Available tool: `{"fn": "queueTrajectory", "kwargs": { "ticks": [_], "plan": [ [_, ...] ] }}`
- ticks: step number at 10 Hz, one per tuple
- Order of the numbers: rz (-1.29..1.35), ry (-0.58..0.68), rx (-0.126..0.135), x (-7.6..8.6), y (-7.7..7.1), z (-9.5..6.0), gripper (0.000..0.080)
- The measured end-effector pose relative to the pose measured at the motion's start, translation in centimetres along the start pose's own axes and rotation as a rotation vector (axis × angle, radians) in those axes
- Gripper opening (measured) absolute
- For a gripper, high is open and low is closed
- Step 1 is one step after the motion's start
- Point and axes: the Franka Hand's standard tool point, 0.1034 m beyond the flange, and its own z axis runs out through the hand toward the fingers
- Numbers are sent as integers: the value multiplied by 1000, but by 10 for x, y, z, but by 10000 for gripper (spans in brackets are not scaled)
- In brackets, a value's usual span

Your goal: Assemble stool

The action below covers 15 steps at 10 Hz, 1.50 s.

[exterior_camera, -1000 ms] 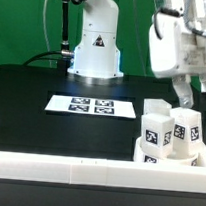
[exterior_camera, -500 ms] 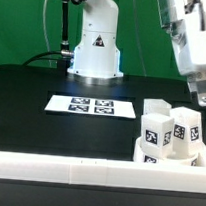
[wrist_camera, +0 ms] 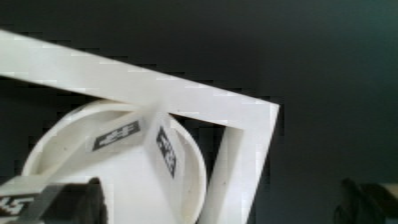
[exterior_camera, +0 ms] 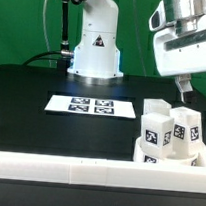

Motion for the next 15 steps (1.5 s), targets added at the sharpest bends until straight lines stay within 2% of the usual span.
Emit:
{"fn": "queueTrajectory", "kwargs": {
  "ticks": [4, 5, 6, 9, 13, 15],
  "plan": [
    [-243, 1, -1, 1, 0, 0, 649],
    [-309, -2, -12, -1, 1, 0, 649],
    [-520, -24, -80, -8, 2, 2, 649],
    [-891, -53, -137, -6, 3, 4, 649],
    [-1127, -60, -142, -3, 3, 6, 649],
    [-1294, -64, -156, 0, 4, 5, 649]
  ]
}}
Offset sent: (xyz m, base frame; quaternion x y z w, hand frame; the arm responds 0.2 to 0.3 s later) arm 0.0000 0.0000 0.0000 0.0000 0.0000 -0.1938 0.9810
